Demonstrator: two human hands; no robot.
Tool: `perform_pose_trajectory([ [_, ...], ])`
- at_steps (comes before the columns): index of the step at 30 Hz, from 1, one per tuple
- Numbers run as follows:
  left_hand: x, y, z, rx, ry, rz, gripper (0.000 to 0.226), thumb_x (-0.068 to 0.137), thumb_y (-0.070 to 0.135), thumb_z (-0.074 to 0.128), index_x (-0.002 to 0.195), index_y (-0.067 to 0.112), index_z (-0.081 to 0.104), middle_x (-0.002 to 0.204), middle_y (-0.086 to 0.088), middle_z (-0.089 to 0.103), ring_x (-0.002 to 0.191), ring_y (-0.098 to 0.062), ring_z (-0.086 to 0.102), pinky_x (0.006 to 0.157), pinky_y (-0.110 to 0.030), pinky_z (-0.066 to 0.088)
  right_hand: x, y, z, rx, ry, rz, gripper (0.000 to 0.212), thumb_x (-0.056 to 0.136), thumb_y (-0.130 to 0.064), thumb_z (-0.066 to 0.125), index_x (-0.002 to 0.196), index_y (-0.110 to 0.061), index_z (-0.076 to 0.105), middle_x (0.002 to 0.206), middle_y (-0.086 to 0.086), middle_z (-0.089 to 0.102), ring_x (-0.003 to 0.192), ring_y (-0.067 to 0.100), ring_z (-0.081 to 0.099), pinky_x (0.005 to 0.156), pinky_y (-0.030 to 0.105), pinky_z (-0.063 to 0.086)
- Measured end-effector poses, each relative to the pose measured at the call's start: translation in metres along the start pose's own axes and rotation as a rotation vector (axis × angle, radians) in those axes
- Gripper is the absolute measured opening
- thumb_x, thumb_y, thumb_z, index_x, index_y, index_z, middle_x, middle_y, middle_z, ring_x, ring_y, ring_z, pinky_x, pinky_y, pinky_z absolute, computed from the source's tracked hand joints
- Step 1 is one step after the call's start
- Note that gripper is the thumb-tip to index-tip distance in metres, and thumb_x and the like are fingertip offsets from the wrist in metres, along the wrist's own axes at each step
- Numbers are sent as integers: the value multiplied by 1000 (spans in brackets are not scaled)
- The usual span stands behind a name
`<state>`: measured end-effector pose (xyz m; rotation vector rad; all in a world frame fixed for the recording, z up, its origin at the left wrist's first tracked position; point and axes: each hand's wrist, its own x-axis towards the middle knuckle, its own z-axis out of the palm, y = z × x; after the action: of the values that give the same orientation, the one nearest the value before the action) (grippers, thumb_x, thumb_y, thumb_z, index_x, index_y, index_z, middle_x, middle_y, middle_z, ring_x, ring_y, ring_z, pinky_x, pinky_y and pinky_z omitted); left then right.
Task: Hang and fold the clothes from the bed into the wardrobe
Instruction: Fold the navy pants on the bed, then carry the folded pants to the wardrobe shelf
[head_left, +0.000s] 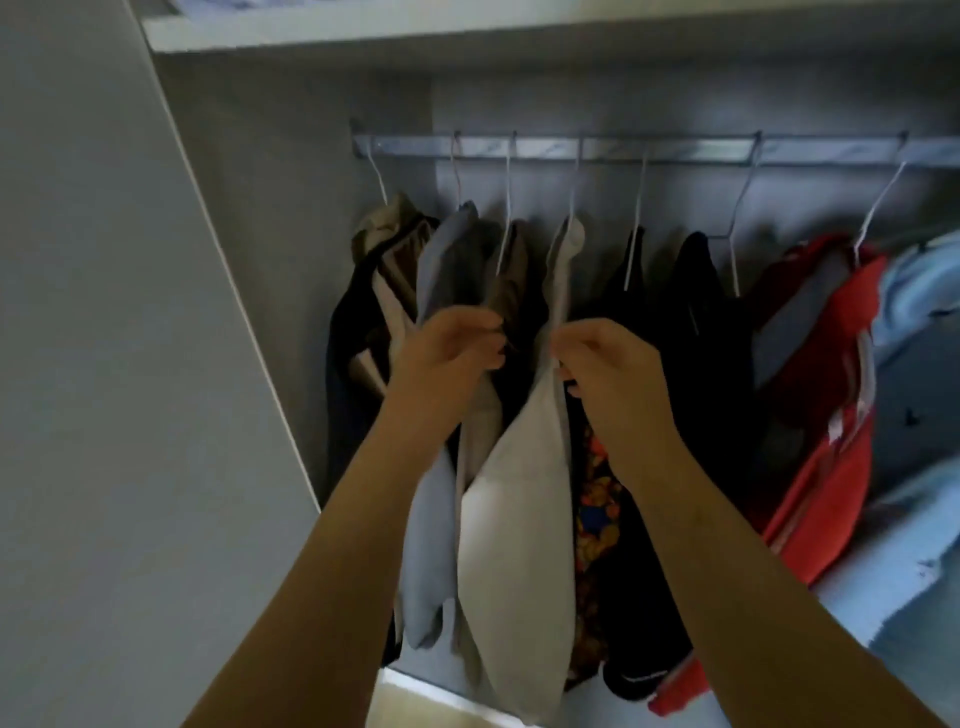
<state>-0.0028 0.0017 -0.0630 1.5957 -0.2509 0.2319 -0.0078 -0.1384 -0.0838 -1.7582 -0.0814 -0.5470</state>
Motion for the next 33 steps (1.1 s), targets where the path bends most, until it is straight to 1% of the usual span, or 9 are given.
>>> perform_pose_trajectory([
  [2, -19, -24, 13, -31, -23, -152, 20, 90, -3, 51, 84, 14, 60, 78, 0, 63, 66, -2, 61, 57, -8, 47, -20, 27, -12, 13, 0, 145, 22, 88, -21, 57, 72, -35, 64, 80, -13, 66, 81, 9, 62, 74, 25, 48],
  [7, -57, -66, 45, 10, -172, -374, 23, 92, 5, 50, 81, 22, 61, 78, 5, 66, 72, -6, 62, 70, -20, 46, -80, 64, -50, 153, 131, 428, 30, 87, -13, 58, 64, -29, 67, 65, -11, 65, 55, -2, 58, 54, 14, 48],
  [11, -72, -82, 70, 53, -379, -463, 21, 91, 8, 54, 78, 22, 63, 78, 4, 66, 72, -7, 62, 67, -20, 49, -123, 74, -81, 135, 305, 590, 21, 87, -13, 57, 72, -25, 64, 75, -4, 65, 64, 9, 58, 59, 21, 46],
  [13, -76, -87, 80, 109, -521, -464, 20, 94, 11, 51, 83, 23, 63, 82, 4, 66, 72, -5, 62, 60, -16, 50, -143, 75, -93, 159, 428, 643, 19, 86, -11, 56, 73, -22, 63, 75, -1, 64, 64, 12, 56, 58, 22, 42],
  [18, -100, -92, 103, 183, -838, -426, 18, 95, 18, 48, 87, 28, 60, 90, 7, 65, 81, -5, 62, 70, -22, 48, -206, 67, -100, 145, 692, 738, 15, 85, -11, 57, 72, -16, 63, 72, 0, 63, 62, 15, 55, 61, 26, 43],
  [20, -118, -93, 109, 198, -961, -392, 19, 94, 17, 49, 83, 27, 60, 87, 4, 66, 76, -4, 63, 71, -23, 49, -235, 63, -92, 147, 795, 771, 14, 86, -14, 58, 73, -17, 63, 71, -3, 64, 58, 12, 55, 59, 24, 41],
  [23, -151, -97, 114, 203, -1150, -363, 19, 93, 15, 51, 79, 24, 60, 78, 4, 65, 62, -1, 62, 58, -17, 45, -283, 56, -77, 169, 981, 811, 12, 88, -15, 57, 77, -18, 61, 72, -2, 64, 59, 12, 55, 59, 24, 40],
  [27, -213, -101, 107, 237, -1415, -391, 15, 93, 18, 52, 81, 25, 60, 78, 5, 65, 68, -7, 61, 64, -22, 41, -361, 32, -50, 172, 1230, 885, 10, 89, -15, 56, 81, -17, 62, 76, -1, 66, 64, 14, 56, 61, 25, 41],
  [33, -326, -72, 90, 290, -1806, -248, 11, 92, 20, 52, 88, 25, 61, 88, 4, 66, 79, -10, 63, 70, -24, 43, -485, -24, -15, 170, 1608, 889, 11, 90, -13, 54, 83, -15, 62, 78, 0, 65, 65, 14, 55, 62, 26, 40],
])
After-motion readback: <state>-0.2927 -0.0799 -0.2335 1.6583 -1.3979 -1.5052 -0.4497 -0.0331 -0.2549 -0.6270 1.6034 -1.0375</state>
